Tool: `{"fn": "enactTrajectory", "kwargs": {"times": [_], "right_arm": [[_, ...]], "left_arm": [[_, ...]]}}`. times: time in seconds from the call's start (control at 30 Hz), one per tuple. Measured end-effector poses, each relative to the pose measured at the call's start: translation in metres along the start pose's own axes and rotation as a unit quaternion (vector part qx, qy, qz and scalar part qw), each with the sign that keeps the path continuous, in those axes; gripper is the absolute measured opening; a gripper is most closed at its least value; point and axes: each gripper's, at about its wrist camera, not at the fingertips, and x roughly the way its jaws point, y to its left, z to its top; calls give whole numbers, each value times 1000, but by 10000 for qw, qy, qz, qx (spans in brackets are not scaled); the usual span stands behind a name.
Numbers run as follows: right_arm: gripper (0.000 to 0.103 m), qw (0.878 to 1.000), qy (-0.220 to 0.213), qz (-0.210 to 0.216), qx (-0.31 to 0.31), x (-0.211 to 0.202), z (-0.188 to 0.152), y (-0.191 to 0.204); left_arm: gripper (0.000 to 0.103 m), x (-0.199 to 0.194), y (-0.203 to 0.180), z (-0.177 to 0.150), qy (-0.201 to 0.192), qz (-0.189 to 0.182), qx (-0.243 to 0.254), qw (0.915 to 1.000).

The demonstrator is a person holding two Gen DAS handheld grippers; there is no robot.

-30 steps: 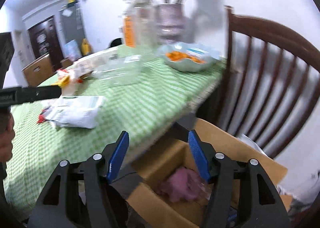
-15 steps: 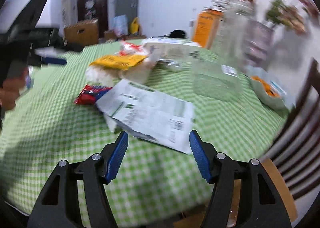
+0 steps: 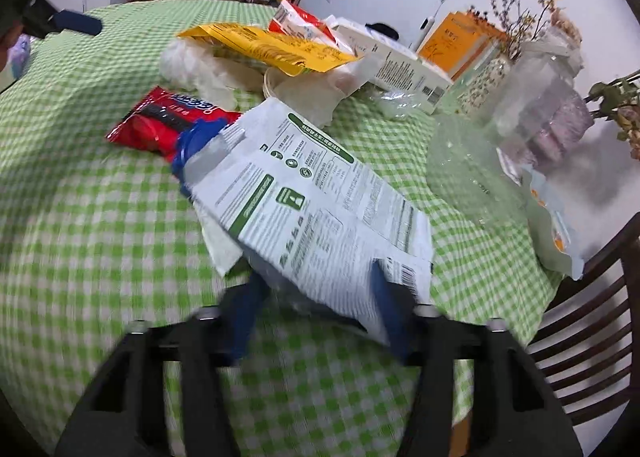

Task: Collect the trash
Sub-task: 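Grasp the yellow wrapper with left tool while right tool grasps paper leaflet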

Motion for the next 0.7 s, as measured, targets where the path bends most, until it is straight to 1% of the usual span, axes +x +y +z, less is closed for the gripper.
{"fn": "enactTrajectory", "kwargs": {"times": [0.07,0.2,0.37,0.5,0.6,0.7], "right_arm": [[16,9999,111,101,-10,4,2,0],[5,10000,-10,26,19,-3,5,-5],[2,9985,-426,-27,349,-35,8,-30],[2,9945,-764,-94,716,-61,4,-56],[2,9917,-859,-188,937,-75,-9,-75],[2,9895,-882,-185,1127,-81,-26,-90]], "left_arm": [[78,5,5,-1,87,7,-78,9999],[78,12,3,-2,155,-92,-76,9998],[77,29,-8,-6,333,-706,-411,9961],[76,49,-27,6,352,-758,-594,9947],[76,69,-33,22,321,-555,-953,9934],[76,84,-34,28,472,-432,-1230,9903]]}}
